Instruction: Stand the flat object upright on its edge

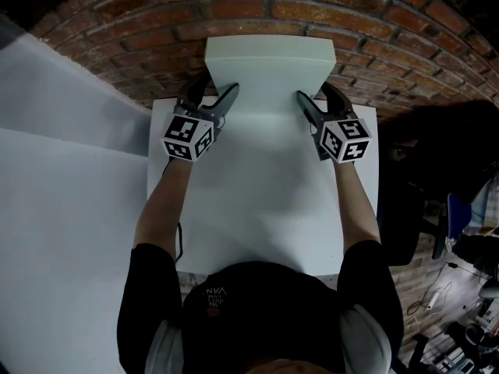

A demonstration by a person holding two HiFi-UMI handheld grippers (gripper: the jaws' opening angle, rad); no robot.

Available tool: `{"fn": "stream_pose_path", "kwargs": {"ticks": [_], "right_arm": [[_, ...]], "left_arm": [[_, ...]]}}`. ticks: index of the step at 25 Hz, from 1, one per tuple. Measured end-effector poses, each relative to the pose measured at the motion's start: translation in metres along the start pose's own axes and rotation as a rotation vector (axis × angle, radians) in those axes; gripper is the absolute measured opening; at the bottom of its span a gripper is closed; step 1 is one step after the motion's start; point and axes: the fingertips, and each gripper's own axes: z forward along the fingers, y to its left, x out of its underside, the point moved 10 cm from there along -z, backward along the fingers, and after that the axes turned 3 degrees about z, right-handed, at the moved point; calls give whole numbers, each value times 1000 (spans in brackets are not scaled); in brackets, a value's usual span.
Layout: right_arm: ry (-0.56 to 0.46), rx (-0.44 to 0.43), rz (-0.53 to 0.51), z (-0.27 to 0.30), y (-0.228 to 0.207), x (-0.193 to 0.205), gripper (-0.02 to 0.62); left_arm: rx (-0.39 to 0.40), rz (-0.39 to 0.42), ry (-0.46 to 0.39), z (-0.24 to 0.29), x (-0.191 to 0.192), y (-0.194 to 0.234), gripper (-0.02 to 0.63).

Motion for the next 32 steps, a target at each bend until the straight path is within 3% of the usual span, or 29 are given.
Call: {"fn": "stream_pose_path", "kwargs": {"ticks": [15, 24, 32], "right_arm": [[-39, 15, 12, -30, 10, -7, 290], [-85, 17, -25, -60, 29, -19, 167], [-112, 27, -69, -86, 49, -25, 75]], "left_arm": [[-50, -11, -7, -30, -8, -10, 291], [-52, -7, -27, -53, -21, -31, 291], [-48, 5, -45, -76, -31, -54, 241]]}}
